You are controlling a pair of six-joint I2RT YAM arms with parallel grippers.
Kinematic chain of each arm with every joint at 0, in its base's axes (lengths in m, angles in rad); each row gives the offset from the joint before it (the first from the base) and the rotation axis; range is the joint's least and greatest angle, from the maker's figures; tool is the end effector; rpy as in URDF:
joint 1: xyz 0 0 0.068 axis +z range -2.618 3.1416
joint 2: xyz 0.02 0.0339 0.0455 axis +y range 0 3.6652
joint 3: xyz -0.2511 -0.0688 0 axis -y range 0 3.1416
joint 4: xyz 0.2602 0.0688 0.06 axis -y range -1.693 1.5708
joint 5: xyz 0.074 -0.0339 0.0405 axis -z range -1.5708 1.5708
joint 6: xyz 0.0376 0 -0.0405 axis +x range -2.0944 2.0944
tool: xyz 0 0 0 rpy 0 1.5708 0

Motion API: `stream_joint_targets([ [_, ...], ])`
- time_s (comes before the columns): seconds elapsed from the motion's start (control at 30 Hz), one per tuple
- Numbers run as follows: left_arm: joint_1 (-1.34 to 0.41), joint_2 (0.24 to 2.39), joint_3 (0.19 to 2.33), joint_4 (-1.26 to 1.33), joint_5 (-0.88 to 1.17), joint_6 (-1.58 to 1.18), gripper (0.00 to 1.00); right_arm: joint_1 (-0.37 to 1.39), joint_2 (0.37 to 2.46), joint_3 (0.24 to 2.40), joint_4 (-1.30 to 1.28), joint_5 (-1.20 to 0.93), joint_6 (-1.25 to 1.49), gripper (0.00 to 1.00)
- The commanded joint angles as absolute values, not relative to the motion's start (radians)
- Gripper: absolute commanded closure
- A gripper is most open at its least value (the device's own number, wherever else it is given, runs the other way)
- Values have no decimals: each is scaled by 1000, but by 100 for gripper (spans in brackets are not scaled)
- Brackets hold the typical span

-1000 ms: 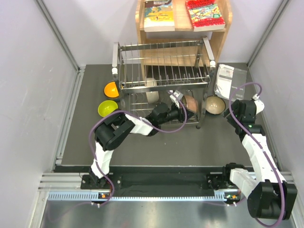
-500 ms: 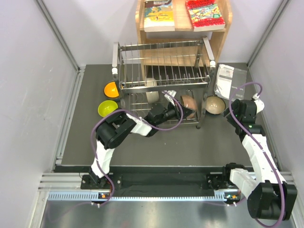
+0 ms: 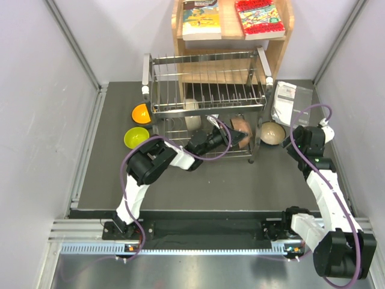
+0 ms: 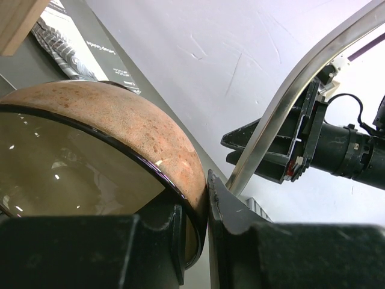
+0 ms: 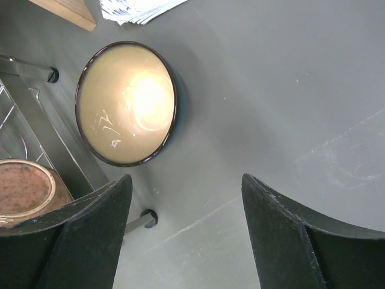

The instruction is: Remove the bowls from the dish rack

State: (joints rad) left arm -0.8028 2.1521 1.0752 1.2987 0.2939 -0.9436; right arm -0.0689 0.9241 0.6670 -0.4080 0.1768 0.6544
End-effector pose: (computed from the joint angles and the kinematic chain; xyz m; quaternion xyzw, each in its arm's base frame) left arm 0.2988 -0.3250 0.1469 0.0706 0.6243 -0.6509 0.4262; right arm 0.2220 -0.0219 0.2373 0.3530 0.8241 0.0498 0.4402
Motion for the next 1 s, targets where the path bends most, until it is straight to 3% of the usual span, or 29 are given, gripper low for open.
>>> stream_joint_targets([
  [0.0, -813, 2143, 1100, 1556, 284, -968, 100, -86, 908, 660, -371, 175, 644, 27],
  [0.47, -917, 1815, 1008, 1057, 252, -546, 100, -91, 890, 643, -374, 156, 660, 33],
  [0.67, -914, 1790, 977, 1106, 291, -549, 100, -92, 876, 640, -379, 155, 660, 31],
  [0.8, -888, 1874, 989, 1334, 319, -697, 100, -92, 873, 637, -380, 150, 660, 31],
  [0.97, -884, 1940, 1052, 1410, 299, -773, 100, -94, 870, 649, -388, 156, 640, 30],
])
